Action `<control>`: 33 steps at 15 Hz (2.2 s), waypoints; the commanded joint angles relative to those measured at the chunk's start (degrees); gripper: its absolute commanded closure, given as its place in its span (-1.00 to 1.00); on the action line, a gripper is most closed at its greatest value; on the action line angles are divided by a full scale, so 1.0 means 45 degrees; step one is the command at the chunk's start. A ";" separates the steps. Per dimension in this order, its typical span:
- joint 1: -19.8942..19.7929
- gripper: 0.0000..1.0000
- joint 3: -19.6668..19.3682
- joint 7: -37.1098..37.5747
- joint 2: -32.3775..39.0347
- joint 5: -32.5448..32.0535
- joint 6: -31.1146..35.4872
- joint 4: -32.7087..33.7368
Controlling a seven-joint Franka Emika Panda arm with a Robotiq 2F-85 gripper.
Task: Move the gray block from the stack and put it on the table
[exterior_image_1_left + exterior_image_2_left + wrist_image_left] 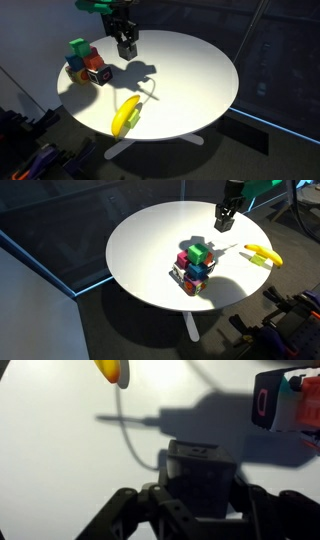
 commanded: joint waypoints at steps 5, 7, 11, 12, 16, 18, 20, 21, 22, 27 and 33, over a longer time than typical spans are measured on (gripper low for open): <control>-0.0270 0.38 0.0225 -0.1512 0.1268 0.0241 -0.0016 0.0966; -0.0248 0.38 0.0198 -0.1564 0.1521 0.0127 0.0017 0.1040; -0.0250 0.38 0.0149 -0.1643 0.1963 0.0013 0.0192 0.1175; -0.0262 0.38 0.0144 -0.1641 0.2070 0.0016 0.0249 0.1205; -0.0306 0.38 0.0121 -0.1618 0.2388 -0.0016 0.0640 0.1201; -0.0337 0.38 0.0117 -0.1610 0.2551 -0.0022 0.0817 0.1213; -0.0353 0.38 0.0092 -0.1583 0.2703 -0.0062 0.1037 0.1190; -0.0365 0.38 0.0084 -0.1572 0.2759 -0.0075 0.1142 0.1177; -0.0381 0.38 0.0073 -0.1563 0.2818 -0.0078 0.1219 0.1171; -0.0377 0.38 -0.0064 -0.1457 0.3171 -0.0167 0.1583 0.1248; -0.0357 0.38 -0.0227 -0.1361 0.3514 -0.0273 0.1696 0.1361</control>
